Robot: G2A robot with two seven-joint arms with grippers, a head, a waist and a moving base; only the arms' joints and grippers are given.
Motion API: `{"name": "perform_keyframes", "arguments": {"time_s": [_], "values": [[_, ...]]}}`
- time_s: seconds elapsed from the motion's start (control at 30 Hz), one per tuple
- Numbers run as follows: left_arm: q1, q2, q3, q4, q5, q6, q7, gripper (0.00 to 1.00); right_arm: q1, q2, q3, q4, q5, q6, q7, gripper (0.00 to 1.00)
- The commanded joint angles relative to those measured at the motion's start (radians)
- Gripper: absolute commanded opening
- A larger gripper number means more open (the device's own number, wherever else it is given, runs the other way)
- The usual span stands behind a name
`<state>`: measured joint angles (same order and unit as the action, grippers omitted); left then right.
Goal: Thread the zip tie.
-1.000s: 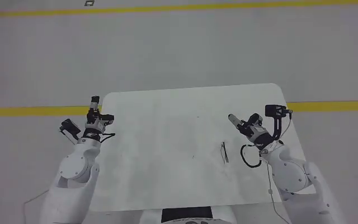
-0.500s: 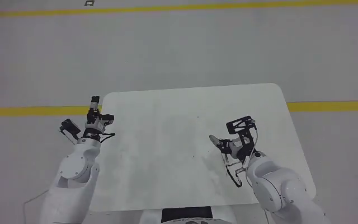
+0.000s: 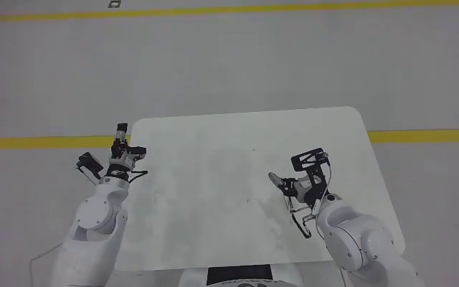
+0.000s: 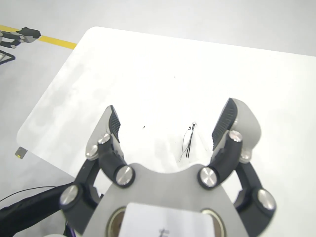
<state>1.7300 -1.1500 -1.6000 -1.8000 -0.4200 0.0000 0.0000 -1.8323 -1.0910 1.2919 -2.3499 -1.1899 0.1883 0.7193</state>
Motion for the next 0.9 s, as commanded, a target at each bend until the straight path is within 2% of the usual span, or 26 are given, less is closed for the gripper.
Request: {"name": "perform_keyframes", "arguments": {"time_s": [0.0, 0.1, 0.27, 0.5, 0.57, 0.87], "values": [[0.0, 0.0, 0.0, 0.0, 0.0, 0.0, 0.0, 1.0, 0.001, 0.0, -0.002, 0.002, -0.002, -0.008, 0.002, 1.0], [0.0, 0.0, 0.0, 0.0, 0.0, 0.0, 0.0, 1.0, 0.035, 0.002, -0.006, 0.017, -0.031, -0.053, 0.057, 1.0], [0.0, 0.0, 0.0, 0.0, 0.0, 0.0, 0.0, 1.0, 0.13, 0.004, -0.029, 0.0, -0.128, -0.124, 0.273, 1.0], [0.0, 0.0, 0.0, 0.0, 0.0, 0.0, 0.0, 1.0, 0.236, -0.003, -0.111, 0.005, -0.18, -0.185, 0.502, 1.0], [0.0, 0.0, 0.0, 0.0, 0.0, 0.0, 0.0, 1.0, 0.254, -0.003, -0.135, 0.012, -0.193, -0.228, 0.558, 1.0], [0.0, 0.0, 0.0, 0.0, 0.0, 0.0, 0.0, 1.0, 0.256, -0.003, -0.139, 0.013, -0.194, -0.231, 0.564, 1.0]]}}
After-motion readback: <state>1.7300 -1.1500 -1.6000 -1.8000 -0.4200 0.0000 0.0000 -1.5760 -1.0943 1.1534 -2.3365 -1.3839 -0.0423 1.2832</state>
